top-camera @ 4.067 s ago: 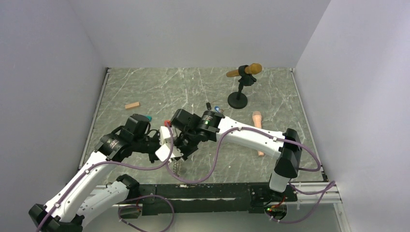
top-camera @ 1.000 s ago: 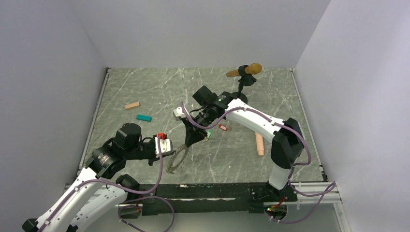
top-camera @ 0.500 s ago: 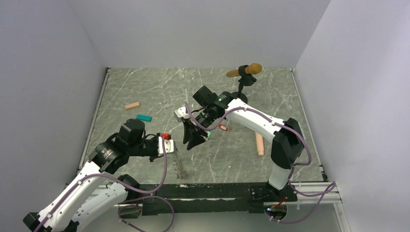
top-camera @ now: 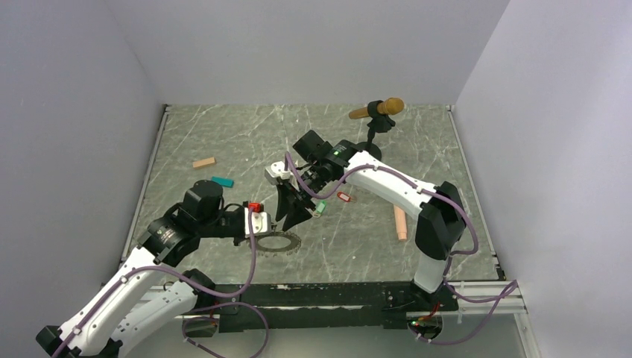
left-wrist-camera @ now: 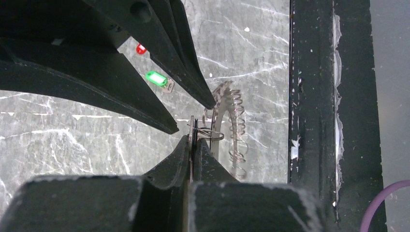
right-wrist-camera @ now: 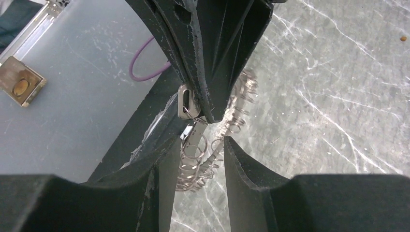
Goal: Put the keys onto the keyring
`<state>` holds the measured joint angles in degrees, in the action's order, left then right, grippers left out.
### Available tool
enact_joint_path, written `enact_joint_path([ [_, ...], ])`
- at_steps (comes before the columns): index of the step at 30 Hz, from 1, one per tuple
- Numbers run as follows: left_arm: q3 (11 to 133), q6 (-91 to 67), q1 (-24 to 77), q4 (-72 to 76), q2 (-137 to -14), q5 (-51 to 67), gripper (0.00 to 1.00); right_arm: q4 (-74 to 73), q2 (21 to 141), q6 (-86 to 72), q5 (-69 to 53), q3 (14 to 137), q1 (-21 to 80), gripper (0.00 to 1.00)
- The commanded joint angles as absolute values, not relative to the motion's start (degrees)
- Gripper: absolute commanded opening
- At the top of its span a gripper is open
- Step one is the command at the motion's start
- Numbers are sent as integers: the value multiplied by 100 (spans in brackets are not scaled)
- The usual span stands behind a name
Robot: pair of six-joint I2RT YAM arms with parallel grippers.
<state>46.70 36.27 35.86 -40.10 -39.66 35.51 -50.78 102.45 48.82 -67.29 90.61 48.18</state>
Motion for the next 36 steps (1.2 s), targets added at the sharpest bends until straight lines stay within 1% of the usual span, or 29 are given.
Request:
enact_joint_path([
  [1, 4765, 3497, 3611, -3531, -3846, 3882, 0, -4859, 10295, 4834, -7093, 9177, 4851, 42],
  [6, 4712, 3405, 3605, -3451, -3793, 3902, 0, -5002, 10391, 4930, -7197, 9282, 4901, 42],
  [15, 4659, 3408, 3612, -3461, -3785, 3831, 0, -5181, 10367, 5145, -7341, 9250, 4919, 38],
  [26, 4603, 3572, 3611, -3533, -3784, 3509, 0, -5087, 10056, 5034, -7123, 8964, 4913, 39],
  [36, 4668, 3542, 3611, -3542, -3853, 3615, 0, -4816, 10156, 4738, -7170, 9036, 4889, 39],
])
